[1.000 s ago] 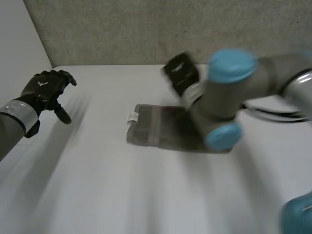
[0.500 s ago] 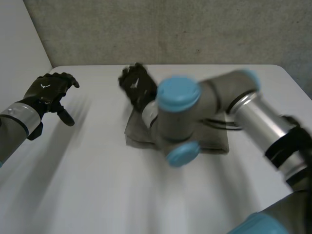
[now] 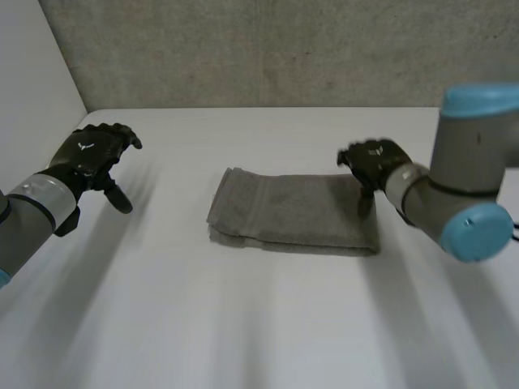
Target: Fold the towel.
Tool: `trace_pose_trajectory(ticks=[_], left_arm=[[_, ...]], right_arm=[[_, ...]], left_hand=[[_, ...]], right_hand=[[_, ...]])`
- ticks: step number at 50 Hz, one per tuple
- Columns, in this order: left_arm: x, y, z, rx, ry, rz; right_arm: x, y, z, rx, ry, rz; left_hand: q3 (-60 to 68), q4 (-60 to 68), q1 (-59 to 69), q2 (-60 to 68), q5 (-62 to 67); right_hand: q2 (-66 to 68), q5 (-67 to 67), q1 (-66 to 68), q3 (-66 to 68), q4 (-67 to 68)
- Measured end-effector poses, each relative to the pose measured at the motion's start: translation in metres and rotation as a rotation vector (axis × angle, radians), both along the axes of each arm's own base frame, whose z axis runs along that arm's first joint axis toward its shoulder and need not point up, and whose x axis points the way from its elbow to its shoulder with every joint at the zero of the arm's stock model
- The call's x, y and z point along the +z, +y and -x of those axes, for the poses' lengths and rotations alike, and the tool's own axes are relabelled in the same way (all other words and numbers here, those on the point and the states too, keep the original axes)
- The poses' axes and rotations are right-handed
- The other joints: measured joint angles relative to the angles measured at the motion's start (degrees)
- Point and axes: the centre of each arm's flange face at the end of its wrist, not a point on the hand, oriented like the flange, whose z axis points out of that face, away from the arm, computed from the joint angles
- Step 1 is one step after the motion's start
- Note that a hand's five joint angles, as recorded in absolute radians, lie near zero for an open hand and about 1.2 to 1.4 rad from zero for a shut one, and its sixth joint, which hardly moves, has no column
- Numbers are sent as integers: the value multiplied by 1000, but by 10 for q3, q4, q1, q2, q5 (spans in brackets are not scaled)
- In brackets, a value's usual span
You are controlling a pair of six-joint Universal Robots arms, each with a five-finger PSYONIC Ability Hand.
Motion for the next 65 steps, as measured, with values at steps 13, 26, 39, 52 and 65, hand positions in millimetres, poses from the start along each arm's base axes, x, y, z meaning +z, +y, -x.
trace_pose_trajectory(ticks=[13,26,39,52,65], left_arm=[[-4,6,6,-19,-1,-11],[-6,7,7,-22,-1,-6],[-2,8,6,-21,0,3],[20,8,11,-30,22,66],[49,8,32,-80,110,124]], right_arm=[[-71,14,18,5,65,-21],[-66,6,16,5,69,22],[2,-11,6,20,15,195],[-1,68,-134,501,89,262],[-56,87,-160,523,228,186]], left_hand=[[0,0,0,0,0],[0,0,0,0,0],[0,0,0,0,0],[-1,-1,-1,-1,0],[-1,-1,-1,-1,0]], right_hand=[[170,162,169,166,165],[515,551,528,573,576],[515,551,541,576,576],[515,557,542,578,576],[-51,-13,-50,47,-45]])
